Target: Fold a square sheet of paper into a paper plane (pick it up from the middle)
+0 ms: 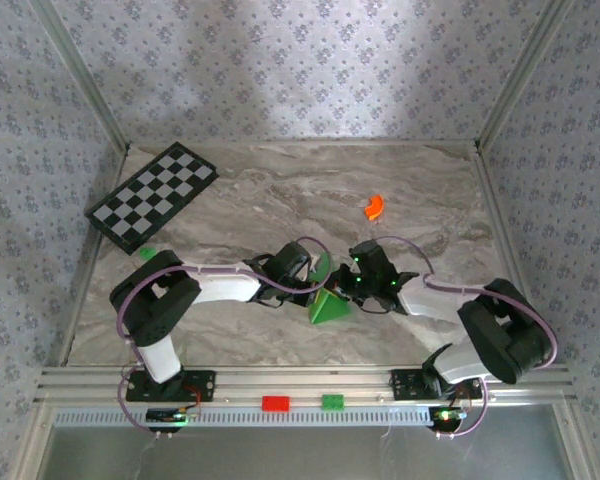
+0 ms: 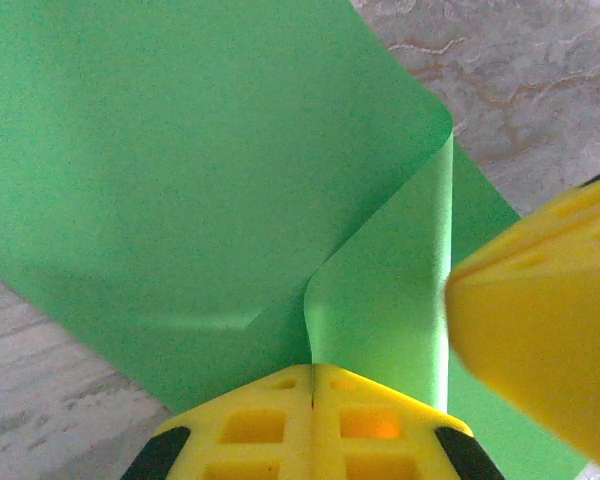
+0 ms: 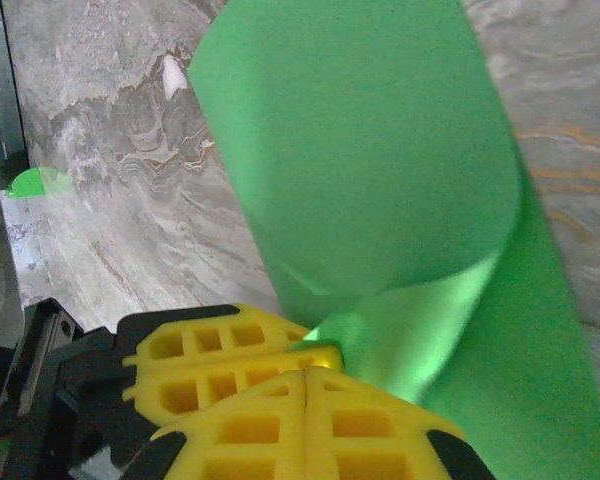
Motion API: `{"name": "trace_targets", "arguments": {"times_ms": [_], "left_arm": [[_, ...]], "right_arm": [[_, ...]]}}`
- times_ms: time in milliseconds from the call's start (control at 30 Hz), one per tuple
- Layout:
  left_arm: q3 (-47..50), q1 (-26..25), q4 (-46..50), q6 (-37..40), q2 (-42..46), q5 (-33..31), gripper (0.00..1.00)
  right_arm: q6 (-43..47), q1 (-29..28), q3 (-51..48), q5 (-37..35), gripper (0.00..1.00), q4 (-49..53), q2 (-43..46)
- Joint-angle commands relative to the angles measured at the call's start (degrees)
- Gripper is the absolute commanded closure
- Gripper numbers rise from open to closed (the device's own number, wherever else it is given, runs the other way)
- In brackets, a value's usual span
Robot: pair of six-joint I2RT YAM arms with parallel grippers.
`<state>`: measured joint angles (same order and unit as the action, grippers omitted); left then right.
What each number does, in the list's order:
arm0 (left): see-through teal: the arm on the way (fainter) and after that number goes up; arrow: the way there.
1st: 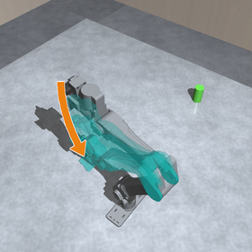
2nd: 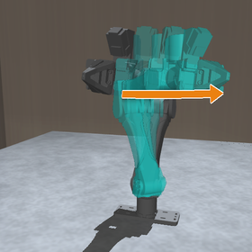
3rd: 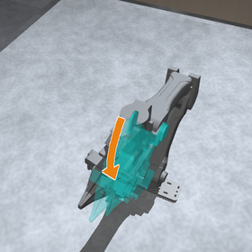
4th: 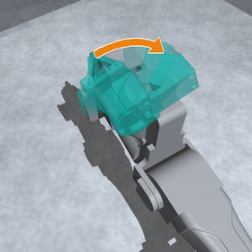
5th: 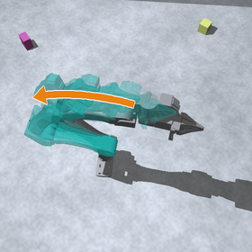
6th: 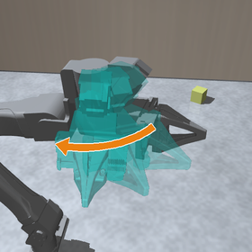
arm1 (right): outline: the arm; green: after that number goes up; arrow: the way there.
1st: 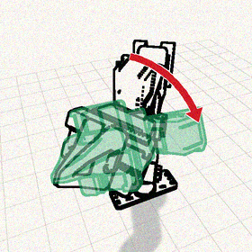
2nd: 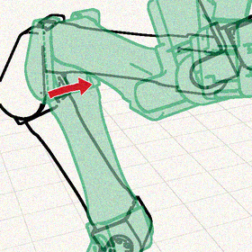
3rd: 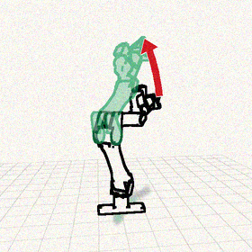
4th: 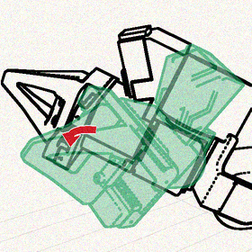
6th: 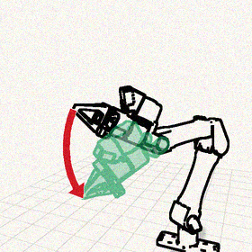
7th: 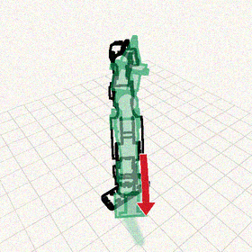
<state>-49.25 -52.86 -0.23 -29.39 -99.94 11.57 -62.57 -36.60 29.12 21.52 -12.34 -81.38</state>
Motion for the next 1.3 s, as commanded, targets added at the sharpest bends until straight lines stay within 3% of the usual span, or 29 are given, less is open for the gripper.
{"name": "trace_targets", "arguments": {"times_ms": [0,733,967,1267], "left_arm": [[-0.4,0.04,1.64,0.37,-2.01,1.0,0.99],[0.35,0.04,2.09,0.93,-2.89,1.56,1.0],[0.61,0.02,2.23,0.91,-3.04,1.7,1.0],[0.13,0.04,2.73,1.33,-3.64,1.95,1.0]], "right_arm": [[-0.97,-0.97,1.76,1.41,1.0,-1.81,-2.3],[-1.9,-0.63,-5.87,0.07,1.0,-3.03,-3.68],[0.47,2.39,-1.48,0.37,1.0,2.22,1.14],[0.49,5.53,-4.52,-0.16,1.0,1.64,-2.96]]}}
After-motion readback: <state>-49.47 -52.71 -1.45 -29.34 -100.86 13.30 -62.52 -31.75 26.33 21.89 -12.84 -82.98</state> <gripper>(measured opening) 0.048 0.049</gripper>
